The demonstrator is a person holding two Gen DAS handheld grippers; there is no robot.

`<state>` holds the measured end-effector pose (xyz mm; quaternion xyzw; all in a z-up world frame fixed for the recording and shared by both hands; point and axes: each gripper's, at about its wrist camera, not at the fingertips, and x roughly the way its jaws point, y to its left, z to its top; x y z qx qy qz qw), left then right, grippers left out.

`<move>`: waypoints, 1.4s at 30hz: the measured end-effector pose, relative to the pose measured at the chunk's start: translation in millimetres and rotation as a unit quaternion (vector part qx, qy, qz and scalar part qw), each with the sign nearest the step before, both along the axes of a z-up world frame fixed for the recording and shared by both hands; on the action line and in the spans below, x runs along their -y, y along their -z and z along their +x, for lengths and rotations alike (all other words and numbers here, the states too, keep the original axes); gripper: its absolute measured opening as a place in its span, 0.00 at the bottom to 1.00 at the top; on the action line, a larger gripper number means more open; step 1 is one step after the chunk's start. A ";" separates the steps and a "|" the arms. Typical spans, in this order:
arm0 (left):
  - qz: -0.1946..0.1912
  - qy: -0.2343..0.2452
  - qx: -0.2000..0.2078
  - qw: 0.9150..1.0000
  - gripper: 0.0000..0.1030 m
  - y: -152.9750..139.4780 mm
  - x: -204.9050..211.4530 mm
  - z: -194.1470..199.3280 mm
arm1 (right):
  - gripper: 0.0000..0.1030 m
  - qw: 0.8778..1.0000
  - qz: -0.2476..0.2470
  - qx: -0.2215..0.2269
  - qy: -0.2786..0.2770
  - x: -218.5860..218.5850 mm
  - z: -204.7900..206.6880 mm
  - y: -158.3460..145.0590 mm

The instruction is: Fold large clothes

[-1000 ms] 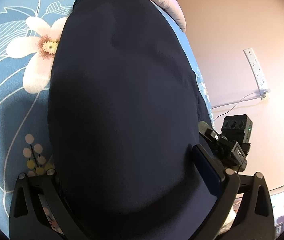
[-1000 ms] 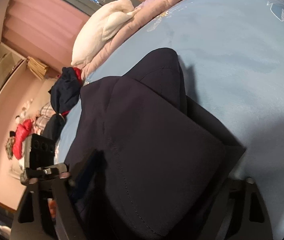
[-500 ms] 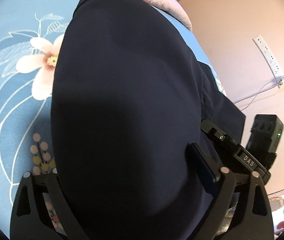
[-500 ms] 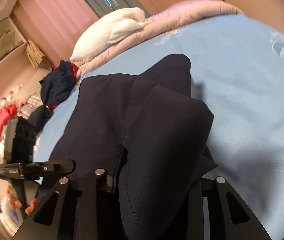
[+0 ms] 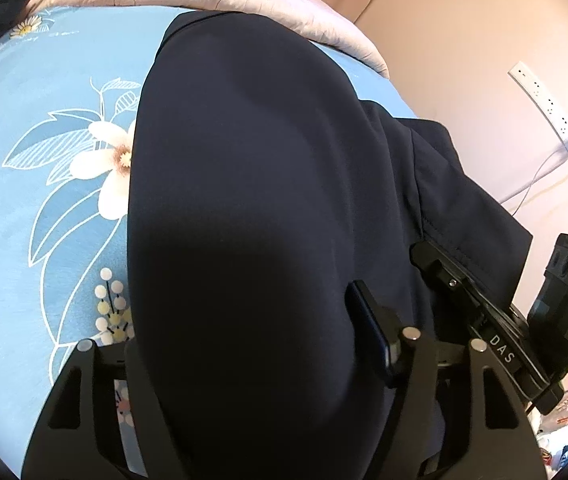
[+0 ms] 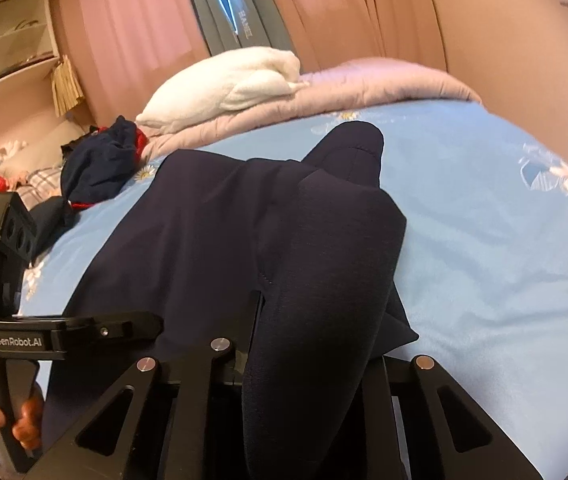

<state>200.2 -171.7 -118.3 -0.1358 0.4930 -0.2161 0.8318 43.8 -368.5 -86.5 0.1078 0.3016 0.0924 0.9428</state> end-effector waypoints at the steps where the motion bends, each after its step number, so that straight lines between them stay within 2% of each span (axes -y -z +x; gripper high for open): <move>1: 0.000 0.000 0.004 1.000 0.63 -1.3 -0.3 -1.8 | 0.21 1.000 0.001 0.004 0.001 -0.4 -1.7 -1.2; 11: 0.002 0.001 0.035 0.999 0.55 -12.1 -1.5 -21.2 | 0.19 0.999 0.005 0.040 0.001 -9.4 -16.9 -15.4; 19: -0.005 -0.007 0.058 0.998 0.52 -22.3 -21.5 -28.4 | 0.18 0.998 -0.004 0.065 -0.016 -26.7 -21.5 -31.1; 31: -0.001 -0.036 0.087 0.996 0.51 -39.7 -66.1 -52.1 | 0.18 0.995 0.001 0.090 -0.049 -53.0 -13.8 -46.9; 42: -0.004 -0.073 0.091 0.993 0.51 -31.0 -100.4 -66.5 | 0.18 0.992 -0.010 0.091 -0.087 -91.9 2.9 -49.9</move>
